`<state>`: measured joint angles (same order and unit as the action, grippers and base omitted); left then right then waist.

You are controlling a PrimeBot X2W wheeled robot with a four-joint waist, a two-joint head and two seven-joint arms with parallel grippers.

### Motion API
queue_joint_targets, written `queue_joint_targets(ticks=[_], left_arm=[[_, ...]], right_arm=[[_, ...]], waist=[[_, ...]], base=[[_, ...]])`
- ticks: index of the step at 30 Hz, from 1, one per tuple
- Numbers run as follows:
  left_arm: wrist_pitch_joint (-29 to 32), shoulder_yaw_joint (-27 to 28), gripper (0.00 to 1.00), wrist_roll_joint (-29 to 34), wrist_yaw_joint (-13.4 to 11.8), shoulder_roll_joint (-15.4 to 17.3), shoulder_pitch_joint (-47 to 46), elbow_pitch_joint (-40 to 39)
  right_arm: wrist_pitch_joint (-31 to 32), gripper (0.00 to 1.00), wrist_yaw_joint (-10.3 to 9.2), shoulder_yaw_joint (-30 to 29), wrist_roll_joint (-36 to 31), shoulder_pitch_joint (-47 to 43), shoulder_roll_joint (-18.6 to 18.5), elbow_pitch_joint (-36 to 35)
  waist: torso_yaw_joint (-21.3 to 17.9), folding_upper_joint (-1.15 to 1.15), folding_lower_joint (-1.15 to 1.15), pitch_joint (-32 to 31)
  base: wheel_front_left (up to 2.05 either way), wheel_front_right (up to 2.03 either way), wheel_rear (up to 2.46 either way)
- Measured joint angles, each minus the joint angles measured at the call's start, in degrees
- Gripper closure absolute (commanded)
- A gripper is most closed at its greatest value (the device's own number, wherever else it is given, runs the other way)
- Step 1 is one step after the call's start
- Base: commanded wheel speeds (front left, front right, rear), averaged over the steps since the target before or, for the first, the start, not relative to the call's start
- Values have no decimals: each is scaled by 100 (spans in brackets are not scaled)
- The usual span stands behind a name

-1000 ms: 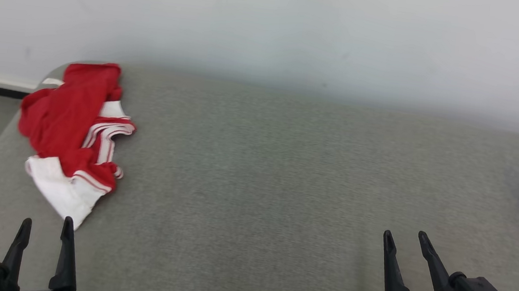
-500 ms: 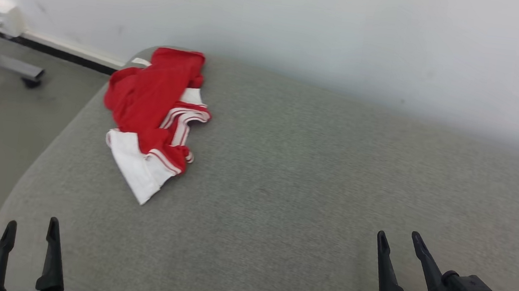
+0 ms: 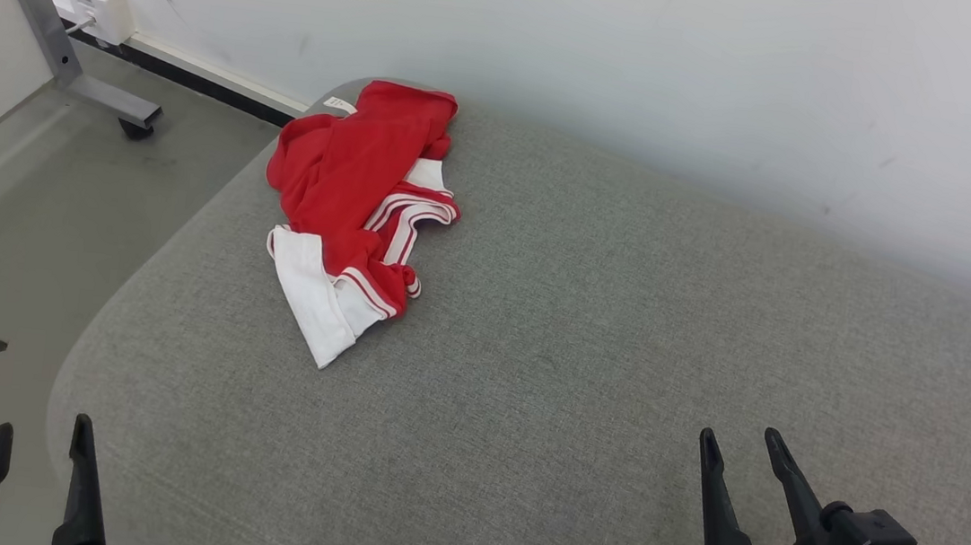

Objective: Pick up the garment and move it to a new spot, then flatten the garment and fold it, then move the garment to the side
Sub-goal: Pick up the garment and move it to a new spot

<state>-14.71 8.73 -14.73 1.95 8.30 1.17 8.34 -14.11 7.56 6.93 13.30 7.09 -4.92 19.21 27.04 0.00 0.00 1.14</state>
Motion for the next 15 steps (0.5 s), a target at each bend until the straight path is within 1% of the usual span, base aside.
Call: queue_joint_targets(ticks=[5,8,15], left_arm=[[-10,22,0,-54,-33,-22,-3,0],[-12,19,0,-80,-30,-3,-101,15],[-20,34,0,-167,108,174,-925,101]], right_arm=[[49,0,0,13,-11,6,-20,-45],[59,0,0,-77,-14,44,-58,-90],[240,0,0,-316,-154,214,-245,-367]], waist=[[-27,0,0,56],[-70,0,0,125],[-270,0,0,413]], base=[[0,0,0],[0,0,0],[0,0,0]])
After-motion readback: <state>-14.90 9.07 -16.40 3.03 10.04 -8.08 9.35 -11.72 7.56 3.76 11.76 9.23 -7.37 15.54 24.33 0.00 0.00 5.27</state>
